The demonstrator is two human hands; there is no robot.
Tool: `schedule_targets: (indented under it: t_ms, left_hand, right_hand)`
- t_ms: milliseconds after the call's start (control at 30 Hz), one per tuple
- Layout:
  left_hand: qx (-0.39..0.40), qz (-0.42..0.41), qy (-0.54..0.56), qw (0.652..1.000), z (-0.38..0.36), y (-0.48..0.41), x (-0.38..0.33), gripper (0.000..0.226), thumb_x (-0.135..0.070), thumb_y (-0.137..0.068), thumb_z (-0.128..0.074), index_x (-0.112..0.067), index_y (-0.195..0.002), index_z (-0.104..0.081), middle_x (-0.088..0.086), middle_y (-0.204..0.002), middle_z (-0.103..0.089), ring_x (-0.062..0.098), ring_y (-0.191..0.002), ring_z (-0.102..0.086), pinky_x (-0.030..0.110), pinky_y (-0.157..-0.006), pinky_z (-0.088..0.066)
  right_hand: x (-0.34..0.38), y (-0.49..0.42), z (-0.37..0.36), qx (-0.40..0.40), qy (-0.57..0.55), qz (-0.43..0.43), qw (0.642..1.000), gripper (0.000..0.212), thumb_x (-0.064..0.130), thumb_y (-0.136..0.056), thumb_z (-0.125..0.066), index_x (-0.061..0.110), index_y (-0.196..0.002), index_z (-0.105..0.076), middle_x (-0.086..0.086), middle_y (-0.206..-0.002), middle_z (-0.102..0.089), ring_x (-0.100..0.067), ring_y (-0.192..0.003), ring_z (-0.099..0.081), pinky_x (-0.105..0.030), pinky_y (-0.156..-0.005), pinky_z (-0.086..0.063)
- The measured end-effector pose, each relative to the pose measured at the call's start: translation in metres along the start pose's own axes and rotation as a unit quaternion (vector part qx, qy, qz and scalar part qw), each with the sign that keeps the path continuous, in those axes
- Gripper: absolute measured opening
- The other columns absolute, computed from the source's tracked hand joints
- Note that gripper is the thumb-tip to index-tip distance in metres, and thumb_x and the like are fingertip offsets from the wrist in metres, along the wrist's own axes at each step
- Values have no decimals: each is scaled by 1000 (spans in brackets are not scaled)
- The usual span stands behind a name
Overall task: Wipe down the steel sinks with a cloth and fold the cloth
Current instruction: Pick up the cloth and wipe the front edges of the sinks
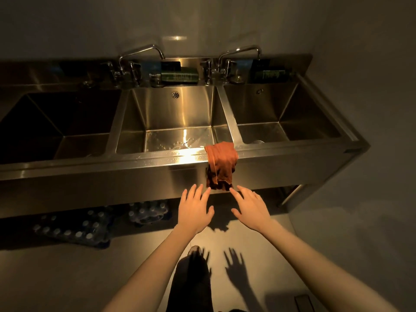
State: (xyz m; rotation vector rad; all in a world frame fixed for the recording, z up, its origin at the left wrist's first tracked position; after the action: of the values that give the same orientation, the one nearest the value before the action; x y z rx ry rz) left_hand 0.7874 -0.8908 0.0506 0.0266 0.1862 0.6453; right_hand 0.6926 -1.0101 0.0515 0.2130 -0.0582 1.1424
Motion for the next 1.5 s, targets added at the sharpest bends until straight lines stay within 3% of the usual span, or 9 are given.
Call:
schedule_targets:
  t_ms: [467,700,967,1067,1133,1267,1367,1433,1500]
  left_hand:
    - [15,-111,-32,993,32,-155,37,64,-49,-96,-32,-20,-151,-14,6,-157,-16,25,-145,-7,41,-117,-3]
    - [44,-122,-19,991,16,-188,28,71,-54,-94,-34,-17,-151,-13,6,-157,-16,23,-145,-9,40,-117,-5]
    - [58,-139,26,988,7,-205,25,68,-52,-93,-40,-14,-147,-26,3,-154,-26,18,-142,-19,36,-117,-4]
    - [34,-154,49,986,10,-206,24,58,-48,-92,-48,-14,-139,-43,4,-145,-41,19,-135,-33,36,-116,-10]
    - [-3,-166,52,985,14,-203,22,45,-41,-87,-59,-13,-122,-60,5,-127,-57,21,-120,-49,35,-112,-24]
    - [-60,-147,92,983,20,-195,17,23,-27,-71,-79,-15,-86,-67,0,-85,-66,18,-82,-62,31,-84,-49]
    - [-59,-143,128,980,22,-192,14,21,-19,-71,-77,-16,-87,-63,-1,-84,-62,19,-80,-61,30,-77,-46]
    - [-69,-164,129,975,29,-191,9,27,-20,-72,-75,-18,-96,-61,-2,-90,-60,18,-86,-58,29,-80,-41]
    - [-79,-164,133,974,34,-194,5,41,-26,-74,-72,-17,-111,-59,-1,-104,-59,17,-99,-53,30,-88,-39]
  right_hand:
    - [-24,-149,41,-19,20,-18,999,70,37,-90,-59,17,-148,-26,-8,-153,-27,-24,-141,-27,-41,-113,-24]
    - [-43,-179,30,48,24,5,999,84,47,-86,-61,20,-151,-15,0,-158,-13,-18,-146,-10,-42,-118,-11]
    - [-52,-212,20,167,14,108,980,97,57,-80,-61,17,-151,-8,0,-159,-5,-19,-146,6,-45,-116,2]
    - [-49,-217,23,167,-32,122,978,93,55,-78,-66,16,-150,-20,-2,-157,-18,-17,-146,-5,-41,-117,0]
    - [-49,-215,25,138,-56,126,981,88,52,-77,-68,15,-146,-30,-3,-154,-27,-18,-143,-18,-38,-117,-4]
    - [-50,-202,25,45,-78,135,987,62,42,-77,-72,11,-127,-53,-6,-136,-47,-23,-128,-43,-32,-115,-14]
    - [-48,-192,28,-3,-82,130,988,42,30,-75,-76,11,-107,-58,-5,-113,-57,-23,-109,-56,-32,-115,-15]
    - [-50,-186,37,-24,-96,120,988,31,19,-74,-76,12,-98,-57,-4,-100,-59,-22,-97,-60,-39,-114,-29]
    - [-56,-180,49,-25,-119,96,988,26,12,-75,-72,12,-96,-56,-3,-97,-60,-22,-92,-60,-38,-98,-45]
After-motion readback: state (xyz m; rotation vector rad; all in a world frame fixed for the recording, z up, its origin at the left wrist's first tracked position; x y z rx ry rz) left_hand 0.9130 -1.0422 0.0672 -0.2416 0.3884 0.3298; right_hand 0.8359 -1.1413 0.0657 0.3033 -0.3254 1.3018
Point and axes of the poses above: each hand's wrist, its own y-axis away from the middle knuckle, its own z-axis out of the back of the hand, x = y × z, the point moved 8 cm from there along -y, towards the middle knuckle
